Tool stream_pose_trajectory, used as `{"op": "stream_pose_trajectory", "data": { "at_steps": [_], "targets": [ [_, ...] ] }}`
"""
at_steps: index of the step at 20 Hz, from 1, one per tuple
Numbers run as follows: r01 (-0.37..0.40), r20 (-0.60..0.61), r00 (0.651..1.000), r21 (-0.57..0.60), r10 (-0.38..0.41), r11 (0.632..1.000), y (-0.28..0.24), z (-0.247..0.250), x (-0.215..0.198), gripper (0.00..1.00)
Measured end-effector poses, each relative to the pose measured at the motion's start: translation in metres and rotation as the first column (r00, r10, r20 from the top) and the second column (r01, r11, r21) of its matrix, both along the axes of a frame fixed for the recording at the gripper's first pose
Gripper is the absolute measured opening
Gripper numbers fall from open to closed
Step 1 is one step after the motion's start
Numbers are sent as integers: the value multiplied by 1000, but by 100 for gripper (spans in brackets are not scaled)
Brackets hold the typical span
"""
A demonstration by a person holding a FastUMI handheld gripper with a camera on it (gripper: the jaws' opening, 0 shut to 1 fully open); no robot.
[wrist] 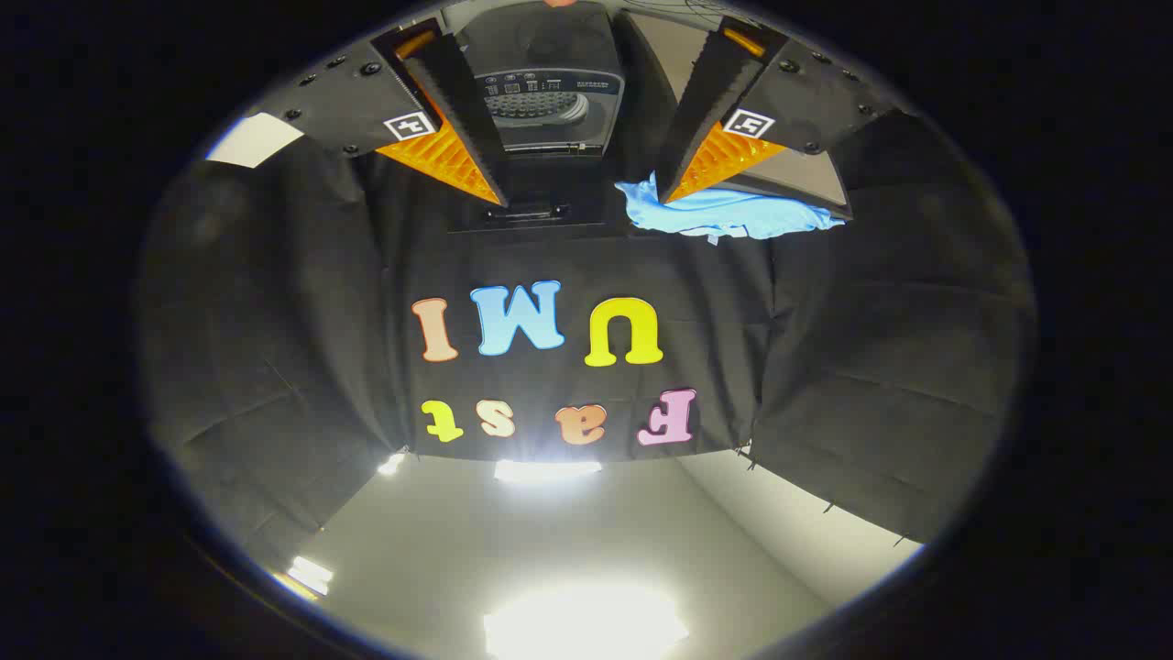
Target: Put the clothes into the washing machine and then close the washing machine lid.
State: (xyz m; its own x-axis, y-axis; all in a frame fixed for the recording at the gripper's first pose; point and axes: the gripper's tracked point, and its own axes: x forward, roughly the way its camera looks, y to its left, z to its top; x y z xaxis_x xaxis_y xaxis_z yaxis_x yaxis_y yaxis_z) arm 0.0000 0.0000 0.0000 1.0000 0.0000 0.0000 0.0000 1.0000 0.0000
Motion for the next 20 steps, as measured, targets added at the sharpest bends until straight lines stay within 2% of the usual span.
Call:
{"op": "stream_pose_trajectory", "data": {
  "at_steps": [20],
  "targets": [
    [-9,-83,996,1,9,1000,16,-30,-10,98]
  ]
}}
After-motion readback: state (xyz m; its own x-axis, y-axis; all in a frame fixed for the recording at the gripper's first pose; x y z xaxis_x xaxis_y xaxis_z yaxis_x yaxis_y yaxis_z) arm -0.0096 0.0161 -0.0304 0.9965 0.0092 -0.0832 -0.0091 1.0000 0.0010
